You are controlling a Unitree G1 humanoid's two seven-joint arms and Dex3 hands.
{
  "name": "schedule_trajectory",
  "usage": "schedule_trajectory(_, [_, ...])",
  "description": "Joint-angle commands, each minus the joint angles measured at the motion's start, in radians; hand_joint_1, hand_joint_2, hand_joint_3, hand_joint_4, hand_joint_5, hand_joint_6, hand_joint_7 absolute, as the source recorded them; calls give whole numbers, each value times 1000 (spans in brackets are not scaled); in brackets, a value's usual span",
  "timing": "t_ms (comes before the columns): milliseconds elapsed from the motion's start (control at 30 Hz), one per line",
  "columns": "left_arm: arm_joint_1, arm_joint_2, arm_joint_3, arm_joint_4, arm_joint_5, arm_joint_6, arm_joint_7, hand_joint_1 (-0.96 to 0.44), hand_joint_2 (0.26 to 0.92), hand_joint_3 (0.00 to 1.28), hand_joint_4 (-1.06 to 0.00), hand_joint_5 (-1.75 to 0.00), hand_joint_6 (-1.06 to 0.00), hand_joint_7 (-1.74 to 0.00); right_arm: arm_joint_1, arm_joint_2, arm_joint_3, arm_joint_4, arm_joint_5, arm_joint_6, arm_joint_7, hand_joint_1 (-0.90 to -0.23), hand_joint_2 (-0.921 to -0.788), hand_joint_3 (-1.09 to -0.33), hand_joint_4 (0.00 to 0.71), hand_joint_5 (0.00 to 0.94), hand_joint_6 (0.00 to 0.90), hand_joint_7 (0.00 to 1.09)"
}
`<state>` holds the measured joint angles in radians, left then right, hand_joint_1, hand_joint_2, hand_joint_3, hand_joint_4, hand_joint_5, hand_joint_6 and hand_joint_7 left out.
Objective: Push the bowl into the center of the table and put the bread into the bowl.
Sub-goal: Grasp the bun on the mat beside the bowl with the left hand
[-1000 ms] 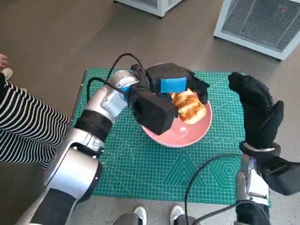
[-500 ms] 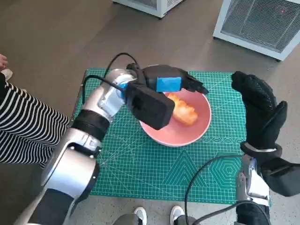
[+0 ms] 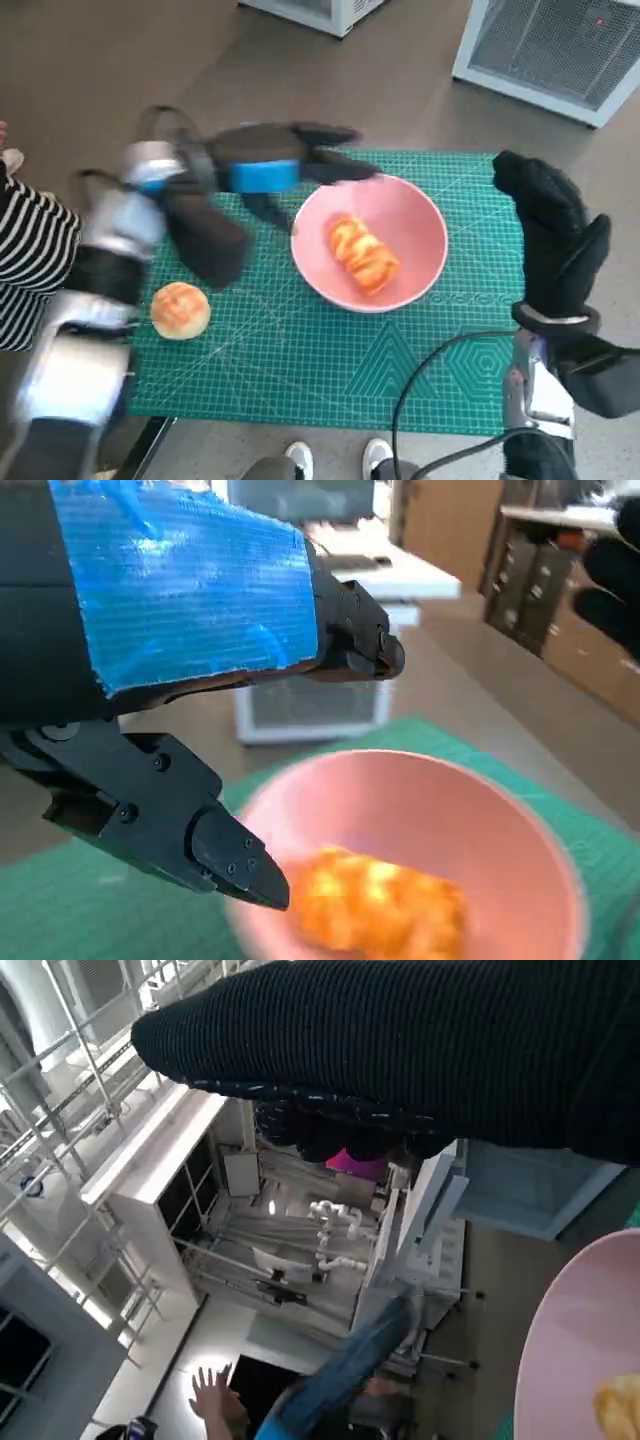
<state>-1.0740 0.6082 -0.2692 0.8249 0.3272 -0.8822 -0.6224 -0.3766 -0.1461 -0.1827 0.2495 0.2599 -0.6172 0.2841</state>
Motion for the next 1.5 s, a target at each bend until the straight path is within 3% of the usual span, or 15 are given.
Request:
schedule_trajectory(33, [92, 130, 45, -114, -49, -6, -51, -360, 765, 16, -73, -1, -279, -25, 11, 5, 5, 16, -5, 9, 2, -679, -921, -740, 163, 2, 56, 475])
schedule_trajectory(200, [183, 214, 76, -187, -133, 67, -143, -362, 779, 22, -70, -2, -289, -31, 4, 4, 8, 28, -1, 7, 7, -685, -921, -739, 162, 1, 57, 475])
schedule_trajectory(367, [288, 277, 121, -261, -223, 153, -217, -180, 759, 14, -80, -5, -299, -35, -5, 2, 9, 45, 10, 6, 20, -688, -921, -736, 162, 1, 58, 475])
schedule_trajectory(533, [372, 319, 156, -340, -227, 194, -223, -75, 754, 17, -77, -2, -290, -27, -19, -3, 9, 63, 23, 9, 37, -689, -921, -734, 162, 1, 58, 474])
schedule_trajectory(833, [474, 360, 195, -453, -223, 285, -237, -27, 743, 22, -63, 0, -284, -20, -40, -8, 10, 82, 33, 20, 66, -690, -921, -730, 163, 1, 60, 473])
schedule_trajectory(1500, [539, 340, 162, -469, -102, 409, -211, -50, 711, 48, -77, -4, -274, -7, -32, -17, 3, 65, 52, 45, 100, -690, -921, -730, 163, 1, 63, 468])
